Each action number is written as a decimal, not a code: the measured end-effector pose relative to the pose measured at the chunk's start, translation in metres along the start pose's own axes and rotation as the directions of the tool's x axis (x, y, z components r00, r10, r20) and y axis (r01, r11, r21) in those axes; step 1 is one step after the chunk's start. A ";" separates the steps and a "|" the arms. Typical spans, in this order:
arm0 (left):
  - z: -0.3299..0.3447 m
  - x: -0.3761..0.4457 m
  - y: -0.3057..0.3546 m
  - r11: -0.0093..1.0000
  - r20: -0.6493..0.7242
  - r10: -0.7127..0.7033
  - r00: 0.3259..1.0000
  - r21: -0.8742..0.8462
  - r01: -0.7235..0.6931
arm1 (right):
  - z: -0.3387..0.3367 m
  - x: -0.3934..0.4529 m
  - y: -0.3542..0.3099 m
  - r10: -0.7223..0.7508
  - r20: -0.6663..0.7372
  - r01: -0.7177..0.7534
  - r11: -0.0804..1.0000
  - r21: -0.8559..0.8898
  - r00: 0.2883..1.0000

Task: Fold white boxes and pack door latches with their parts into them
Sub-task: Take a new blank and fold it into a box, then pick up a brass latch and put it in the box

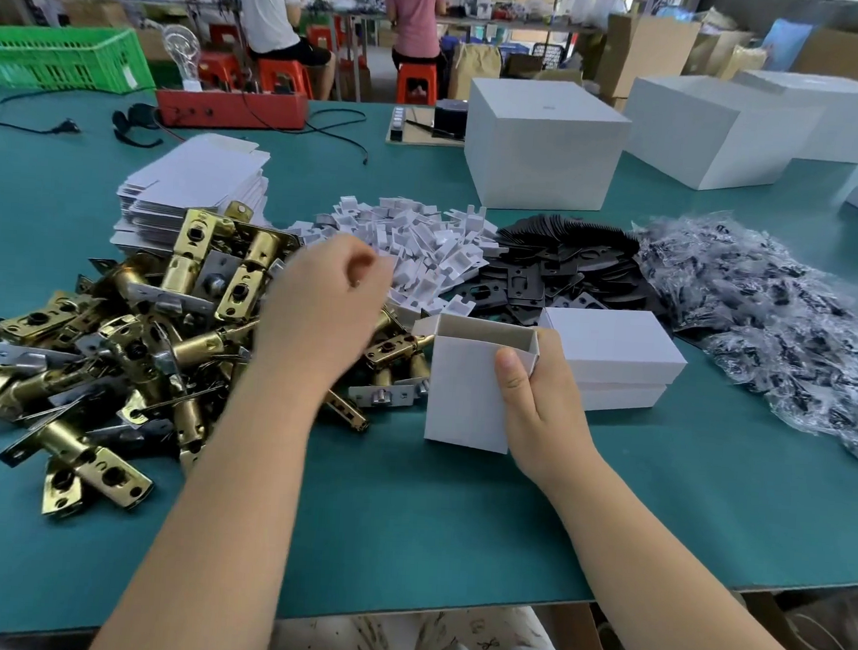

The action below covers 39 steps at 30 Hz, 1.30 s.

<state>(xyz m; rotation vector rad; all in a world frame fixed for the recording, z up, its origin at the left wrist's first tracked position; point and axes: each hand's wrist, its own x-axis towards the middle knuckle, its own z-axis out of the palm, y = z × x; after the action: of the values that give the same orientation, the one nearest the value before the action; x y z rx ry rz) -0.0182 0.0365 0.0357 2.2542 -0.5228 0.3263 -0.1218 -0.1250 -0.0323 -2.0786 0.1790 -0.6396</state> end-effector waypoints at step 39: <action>-0.053 0.028 0.045 0.841 0.301 0.509 0.806 -0.373 -0.392 | 0.001 0.000 0.000 -0.034 -0.011 0.034 0.999 0.002 0.999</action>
<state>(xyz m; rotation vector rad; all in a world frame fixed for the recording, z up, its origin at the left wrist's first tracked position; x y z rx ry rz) -0.0181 0.0416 0.1102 1.8767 -1.2561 0.0209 -0.1209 -0.1243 -0.0325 -2.0805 0.1493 -0.6721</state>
